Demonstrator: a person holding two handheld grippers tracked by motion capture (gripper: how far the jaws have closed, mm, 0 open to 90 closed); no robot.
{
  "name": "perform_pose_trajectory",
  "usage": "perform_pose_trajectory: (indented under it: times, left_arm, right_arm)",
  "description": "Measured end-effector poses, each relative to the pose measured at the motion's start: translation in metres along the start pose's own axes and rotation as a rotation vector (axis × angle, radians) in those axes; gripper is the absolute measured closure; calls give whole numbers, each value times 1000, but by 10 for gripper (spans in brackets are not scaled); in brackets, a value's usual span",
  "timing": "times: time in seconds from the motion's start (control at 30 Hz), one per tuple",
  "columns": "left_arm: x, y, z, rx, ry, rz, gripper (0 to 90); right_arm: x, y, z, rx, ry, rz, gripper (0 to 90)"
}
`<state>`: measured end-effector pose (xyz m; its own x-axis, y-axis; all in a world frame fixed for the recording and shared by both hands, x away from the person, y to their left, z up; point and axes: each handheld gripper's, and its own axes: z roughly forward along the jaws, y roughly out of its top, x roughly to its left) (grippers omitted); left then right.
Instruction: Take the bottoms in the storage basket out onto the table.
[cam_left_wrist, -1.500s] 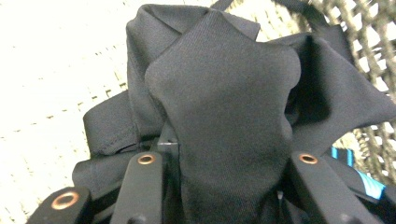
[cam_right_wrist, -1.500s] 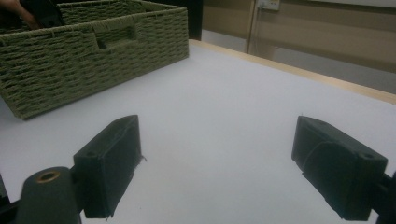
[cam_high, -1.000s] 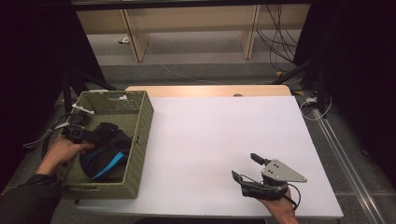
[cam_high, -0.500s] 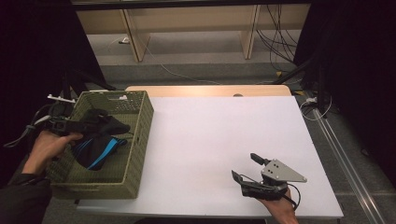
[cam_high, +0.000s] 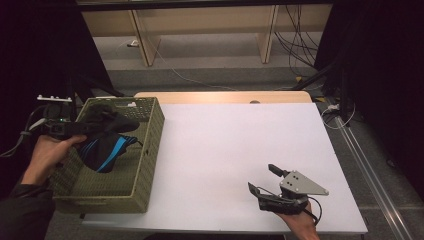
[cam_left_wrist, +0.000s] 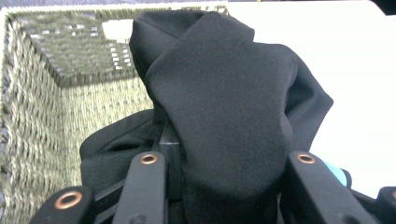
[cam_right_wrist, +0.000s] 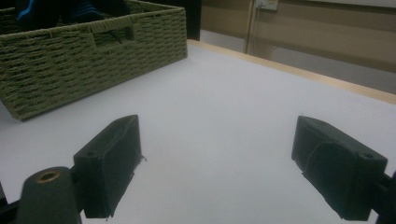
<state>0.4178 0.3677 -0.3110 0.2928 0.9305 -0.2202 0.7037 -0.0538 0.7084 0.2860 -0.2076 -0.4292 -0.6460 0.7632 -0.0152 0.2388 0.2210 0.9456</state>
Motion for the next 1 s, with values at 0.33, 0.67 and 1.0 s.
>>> perform_pose_trajectory:
  times: [0.33, 0.67, 1.0]
  left_arm:
    - [-14, 4, -5, -91, -32, -3, 635]
    - [-43, 12, -8, -159, -105, 26, 637]
    - [-82, 23, -6, -186, -199, 77, 638]
  right_arm:
    - [0, 0, 0, 1, 1, -1, 168]
    - [0, 0, 0, -9, 3, 2, 168]
    - [0, 0, 0, -11, 3, 3, 168]
